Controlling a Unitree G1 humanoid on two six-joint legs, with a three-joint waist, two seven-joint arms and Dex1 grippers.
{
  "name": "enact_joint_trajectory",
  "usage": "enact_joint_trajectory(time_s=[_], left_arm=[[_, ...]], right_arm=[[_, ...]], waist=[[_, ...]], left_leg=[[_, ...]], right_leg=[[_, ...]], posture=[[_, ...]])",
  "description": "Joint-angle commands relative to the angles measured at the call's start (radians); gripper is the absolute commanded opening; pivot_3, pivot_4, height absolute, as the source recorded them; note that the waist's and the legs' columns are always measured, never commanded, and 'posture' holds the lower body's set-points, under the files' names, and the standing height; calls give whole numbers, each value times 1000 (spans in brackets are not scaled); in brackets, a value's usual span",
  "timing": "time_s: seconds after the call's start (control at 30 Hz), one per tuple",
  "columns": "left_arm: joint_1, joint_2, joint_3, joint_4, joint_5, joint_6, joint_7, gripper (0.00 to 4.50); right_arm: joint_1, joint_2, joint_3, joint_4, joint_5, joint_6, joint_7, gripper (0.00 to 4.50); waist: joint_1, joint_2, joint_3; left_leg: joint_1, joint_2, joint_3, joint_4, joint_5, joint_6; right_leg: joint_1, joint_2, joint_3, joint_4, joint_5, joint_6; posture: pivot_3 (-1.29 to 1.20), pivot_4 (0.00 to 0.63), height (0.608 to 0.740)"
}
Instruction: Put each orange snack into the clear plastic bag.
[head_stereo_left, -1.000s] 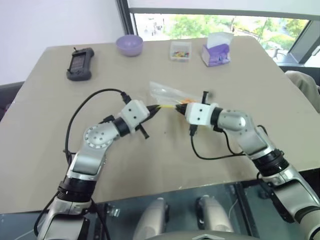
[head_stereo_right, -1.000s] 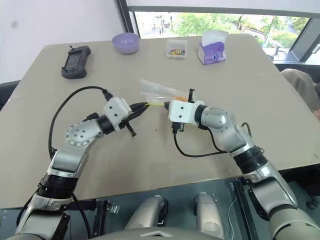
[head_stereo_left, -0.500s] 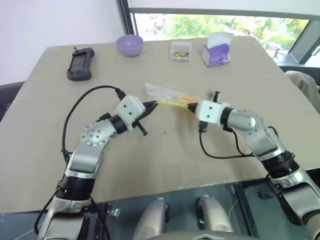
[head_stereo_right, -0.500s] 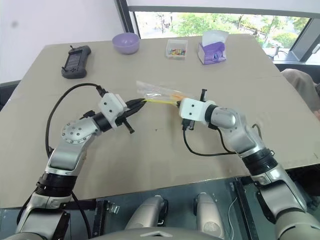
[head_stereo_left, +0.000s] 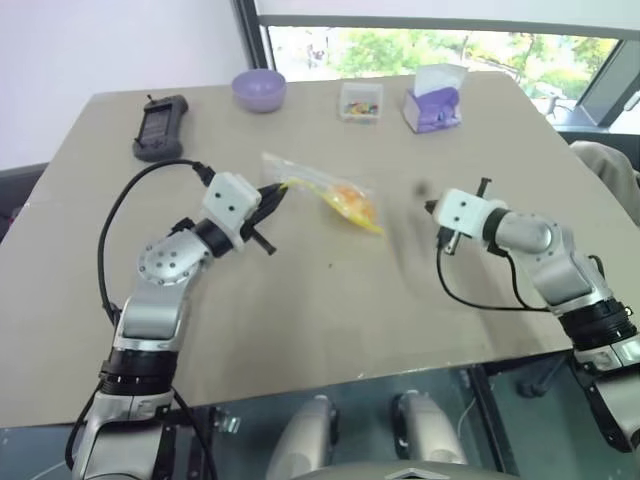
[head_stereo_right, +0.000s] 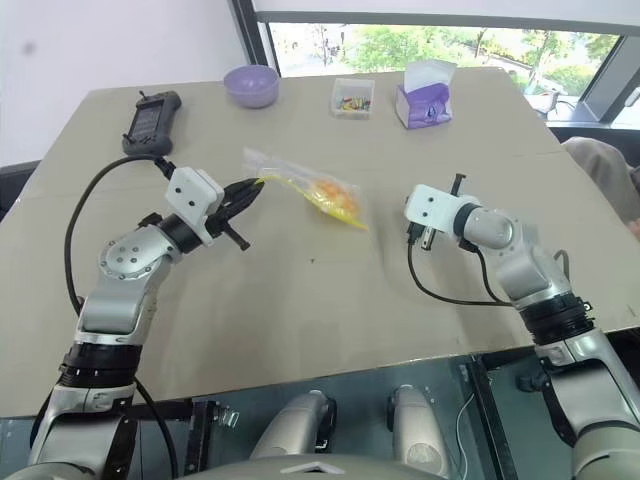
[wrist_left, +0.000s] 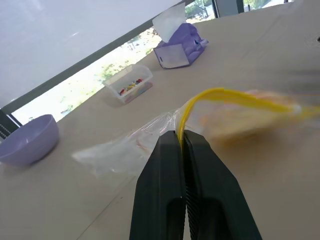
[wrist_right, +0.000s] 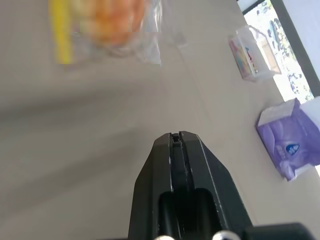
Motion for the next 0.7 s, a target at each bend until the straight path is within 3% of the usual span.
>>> enact_joint_trajectory(time_s=[0.03,0.17,0.27,0.33,0.7], left_arm=[[-2,4,28,-28,-16,1,6,0],[12,3,26,-44,-14,16,7,0],[20,4,26,-56,-15,29,7,0],[21,4,24,-63,-14,36,7,0],[-30,-15,40,-117,-110,209,4,0]], right_arm=[[-34,-12,-49,1,13,-19,-9,22],[-11,36,-61,-79,116,37,66,22],[4,102,-70,-166,181,85,69,879],[20,142,-56,-232,206,127,75,1836],[23,214,41,-314,148,181,54,1836]], waist=[[1,0,0],[-1,0,0],[-1,0,0],[1,0,0],[4,0,0]], left_leg=[[0,0,0,0,0,0],[0,0,0,0,0,0],[0,1,0,0,-1,2],[0,1,-1,0,-2,3],[-1,-1,-2,0,-2,3]], right_leg=[[0,0,0,0,0,0],[0,0,0,0,0,0],[0,0,0,0,0,0],[0,0,0,0,0,0],[0,-1,-2,0,0,0]], posture=[[0,150,740],[0,150,740],[0,150,740],[0,150,740],[0,150,740]])
